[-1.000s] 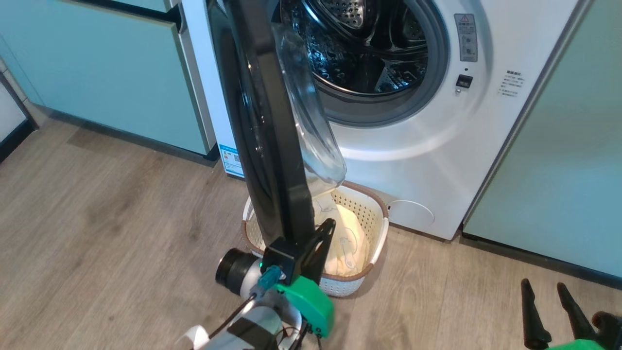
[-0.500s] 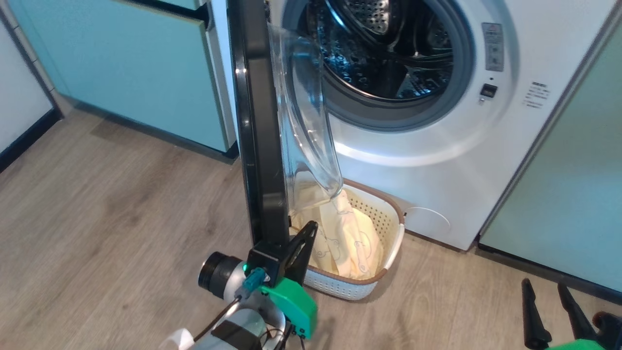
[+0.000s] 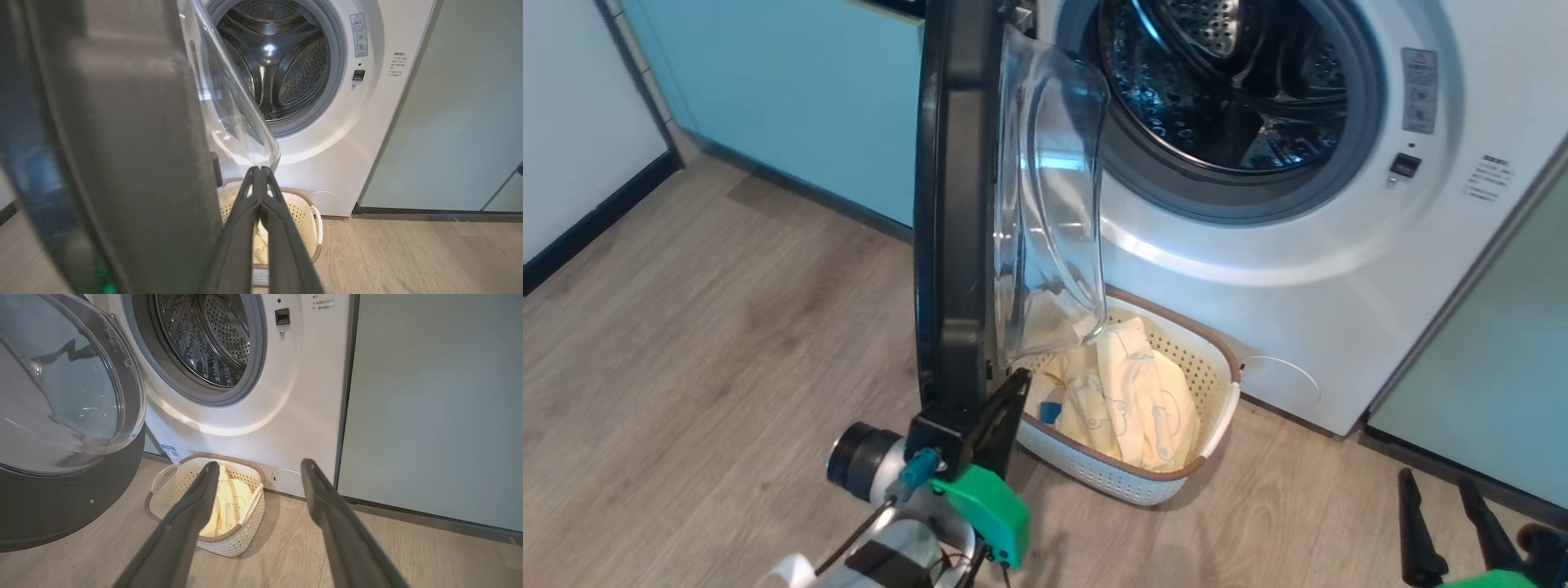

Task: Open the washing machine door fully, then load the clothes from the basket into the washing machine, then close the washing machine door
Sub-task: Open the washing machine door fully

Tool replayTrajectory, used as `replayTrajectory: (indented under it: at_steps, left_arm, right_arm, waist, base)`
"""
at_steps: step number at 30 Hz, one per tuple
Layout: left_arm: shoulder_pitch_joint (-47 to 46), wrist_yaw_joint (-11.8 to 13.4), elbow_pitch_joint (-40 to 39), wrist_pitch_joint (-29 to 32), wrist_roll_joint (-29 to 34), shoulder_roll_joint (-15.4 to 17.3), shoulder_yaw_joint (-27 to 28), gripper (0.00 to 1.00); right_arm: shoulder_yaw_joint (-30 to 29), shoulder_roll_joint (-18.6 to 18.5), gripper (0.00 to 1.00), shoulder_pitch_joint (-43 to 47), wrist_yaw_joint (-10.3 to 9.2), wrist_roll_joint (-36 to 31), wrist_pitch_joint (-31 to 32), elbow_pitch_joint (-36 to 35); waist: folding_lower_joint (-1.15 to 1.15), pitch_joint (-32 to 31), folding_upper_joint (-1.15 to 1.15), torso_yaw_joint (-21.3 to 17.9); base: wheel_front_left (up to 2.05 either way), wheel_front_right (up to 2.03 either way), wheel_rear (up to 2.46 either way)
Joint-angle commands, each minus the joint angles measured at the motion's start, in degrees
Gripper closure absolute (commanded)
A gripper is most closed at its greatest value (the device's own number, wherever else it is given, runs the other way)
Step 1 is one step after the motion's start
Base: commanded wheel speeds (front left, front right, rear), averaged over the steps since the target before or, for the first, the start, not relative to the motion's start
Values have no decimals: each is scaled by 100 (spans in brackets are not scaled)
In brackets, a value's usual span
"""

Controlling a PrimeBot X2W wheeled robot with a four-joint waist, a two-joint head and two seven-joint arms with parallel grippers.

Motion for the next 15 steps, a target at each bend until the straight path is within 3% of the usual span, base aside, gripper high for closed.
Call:
replayTrajectory:
  at_steps: [1,15]
  left_arm:
    - [-158,44,-249,22,-38,153,310,100]
    - [-76,171,-536,35,-200,438,601,100]
  right_arm:
    - [89,-52,0,-190,10,30,-56,-156]
    - [65,-66,0,-218,10,16,-56,-174]
  waist:
    - [0,12,0,72]
    - [0,57,0,482]
  base:
    - [0,0,0]
    - [0,0,0]
